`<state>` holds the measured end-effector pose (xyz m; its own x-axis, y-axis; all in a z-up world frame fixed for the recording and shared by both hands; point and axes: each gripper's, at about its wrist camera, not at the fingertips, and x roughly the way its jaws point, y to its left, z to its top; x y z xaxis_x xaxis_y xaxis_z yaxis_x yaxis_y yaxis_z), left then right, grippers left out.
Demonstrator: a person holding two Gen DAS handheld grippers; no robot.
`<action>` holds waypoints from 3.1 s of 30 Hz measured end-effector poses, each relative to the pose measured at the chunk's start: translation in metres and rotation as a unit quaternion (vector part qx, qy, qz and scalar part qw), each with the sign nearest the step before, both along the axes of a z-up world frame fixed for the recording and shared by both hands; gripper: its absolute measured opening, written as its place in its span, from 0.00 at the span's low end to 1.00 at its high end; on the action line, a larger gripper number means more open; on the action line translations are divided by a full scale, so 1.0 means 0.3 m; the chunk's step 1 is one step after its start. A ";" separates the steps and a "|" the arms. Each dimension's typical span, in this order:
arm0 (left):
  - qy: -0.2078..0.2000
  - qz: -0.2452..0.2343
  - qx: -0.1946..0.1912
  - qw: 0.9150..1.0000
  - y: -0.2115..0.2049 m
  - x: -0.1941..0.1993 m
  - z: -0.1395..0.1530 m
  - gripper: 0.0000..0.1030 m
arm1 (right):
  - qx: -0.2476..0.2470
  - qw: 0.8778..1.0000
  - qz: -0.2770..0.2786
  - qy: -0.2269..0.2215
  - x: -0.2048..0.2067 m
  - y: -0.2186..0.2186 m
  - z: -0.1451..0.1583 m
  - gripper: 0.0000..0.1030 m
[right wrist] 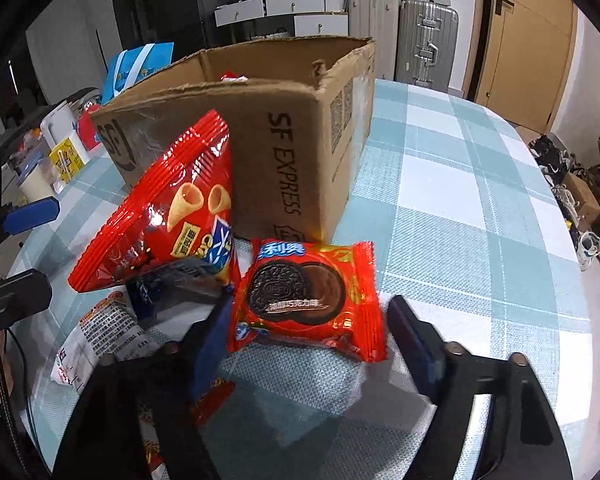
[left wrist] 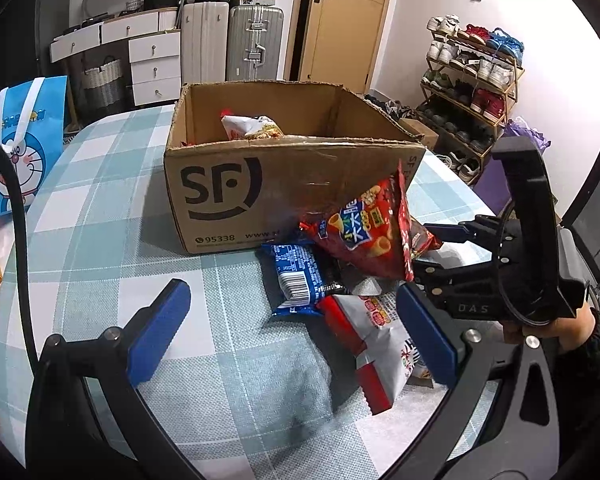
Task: Organize snacks
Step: 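Move both tools back to the remaining snack packets beside the box, then grasp the Oreo cookie packet with right tool while left tool grasps white snack bag, then lift both held packets and carry them toward the SF box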
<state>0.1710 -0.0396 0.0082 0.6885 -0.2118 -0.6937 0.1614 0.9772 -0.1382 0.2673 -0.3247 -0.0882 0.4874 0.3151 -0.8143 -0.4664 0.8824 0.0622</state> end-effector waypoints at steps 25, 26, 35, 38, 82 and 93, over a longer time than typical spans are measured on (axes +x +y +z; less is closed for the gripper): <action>-0.002 -0.006 0.000 1.000 -0.002 -0.004 0.002 0.99 | 0.026 0.999 0.019 -0.016 -0.083 -0.069 0.054 0.49; -0.002 -0.009 0.000 1.000 -0.005 -0.005 0.003 1.00 | 0.029 0.999 0.017 -0.019 -0.086 -0.072 0.061 0.49; 0.002 -0.063 0.008 0.998 -0.081 -0.037 0.005 0.99 | 0.044 0.998 0.011 -0.046 -0.118 -0.094 0.137 0.49; 0.009 -0.073 0.009 0.997 -0.112 -0.041 -0.009 0.99 | 0.046 0.997 0.008 -0.054 -0.127 -0.103 0.159 0.49; 0.029 -0.131 -0.019 0.991 -0.317 -0.101 -0.128 0.56 | 0.069 0.994 0.000 -0.084 -0.151 -0.128 0.212 0.49; 0.018 -0.134 -0.029 0.990 -0.283 -0.133 -0.073 0.56 | 0.082 0.992 -0.003 -0.097 -0.168 -0.148 0.253 0.49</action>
<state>0.1310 -0.1246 -0.0137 0.5783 -0.4233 -0.6975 0.4071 0.8906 -0.2029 0.2170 -0.3691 -0.0124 0.6324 0.4320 -0.6430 -0.4786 0.8706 0.1142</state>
